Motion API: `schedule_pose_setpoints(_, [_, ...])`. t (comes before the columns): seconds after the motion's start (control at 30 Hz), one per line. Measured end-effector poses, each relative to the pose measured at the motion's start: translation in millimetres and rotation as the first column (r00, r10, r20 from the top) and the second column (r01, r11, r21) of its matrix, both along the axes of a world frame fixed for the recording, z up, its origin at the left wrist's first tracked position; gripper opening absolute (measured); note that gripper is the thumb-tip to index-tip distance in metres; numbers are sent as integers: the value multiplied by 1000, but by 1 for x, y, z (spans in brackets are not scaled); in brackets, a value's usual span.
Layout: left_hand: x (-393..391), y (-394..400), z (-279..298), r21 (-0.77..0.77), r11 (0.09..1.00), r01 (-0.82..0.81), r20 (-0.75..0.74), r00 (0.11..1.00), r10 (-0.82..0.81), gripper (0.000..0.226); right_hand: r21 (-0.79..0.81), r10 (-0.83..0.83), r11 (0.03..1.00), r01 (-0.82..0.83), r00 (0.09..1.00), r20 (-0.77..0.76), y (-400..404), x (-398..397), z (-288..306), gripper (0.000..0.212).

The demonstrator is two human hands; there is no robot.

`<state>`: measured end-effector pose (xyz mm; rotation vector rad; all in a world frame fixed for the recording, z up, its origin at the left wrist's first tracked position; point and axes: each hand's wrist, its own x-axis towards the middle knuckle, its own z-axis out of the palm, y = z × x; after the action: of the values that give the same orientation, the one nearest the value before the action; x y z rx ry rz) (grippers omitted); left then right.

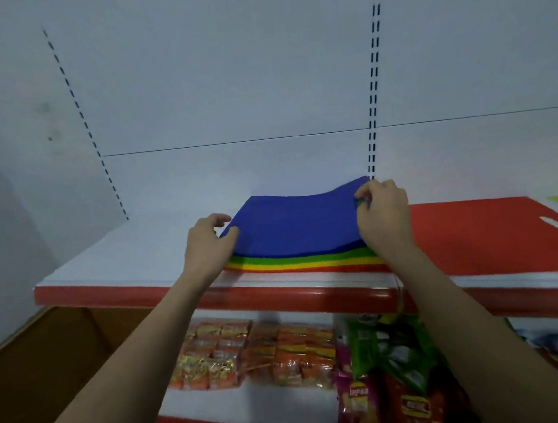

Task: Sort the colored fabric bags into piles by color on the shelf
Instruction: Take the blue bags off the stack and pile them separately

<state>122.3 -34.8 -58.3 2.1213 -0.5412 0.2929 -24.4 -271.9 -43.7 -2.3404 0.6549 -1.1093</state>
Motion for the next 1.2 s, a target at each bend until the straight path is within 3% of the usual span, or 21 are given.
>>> schedule_pose_setpoints(0.13, [18, -18, -21, 43, 998, 52, -59, 997, -50, 42, 192, -103, 976, 100, 995, 2, -4, -5, -23, 19])
schedule_pose_setpoints(0.3, [32, -21, -39, 12, 997, 78, -9, 997, -78, 40, 281, -189, 947, 154, 977, 102, -7, -1, -36, 19])
schedule_pose_setpoints(0.5, [46, -21, -45, -107, 988, 112, -60, 991, -119, 49, 249, -276, 940, 234, 949, 153, -9, 1, -41, 16])
schedule_pose_setpoints(0.87, [46, -22, -47, -60, 993, 97, -53, 994, -100, 58, 84, -300, 953, 290, 942, 152, 3, -2, -40, 35])
schedule_pose_setpoints(1.0, [49, -24, -44, -58, 994, 95, -161, 982, -103, 52, 70, -263, 964, 256, 958, 115, 0, -3, -38, 37])
schedule_pose_setpoints(1.1, [54, -25, -33, 12, 995, 96, -291, 953, -88, 54, 3, -249, 968, 249, 967, 60, -2, -3, -33, 37])
schedule_pose_setpoints(1.2, [46, -24, -13, 340, 940, 31, -141, 990, 18, 46, -161, -301, 944, 289, 952, -56, 0, -1, -27, 35])
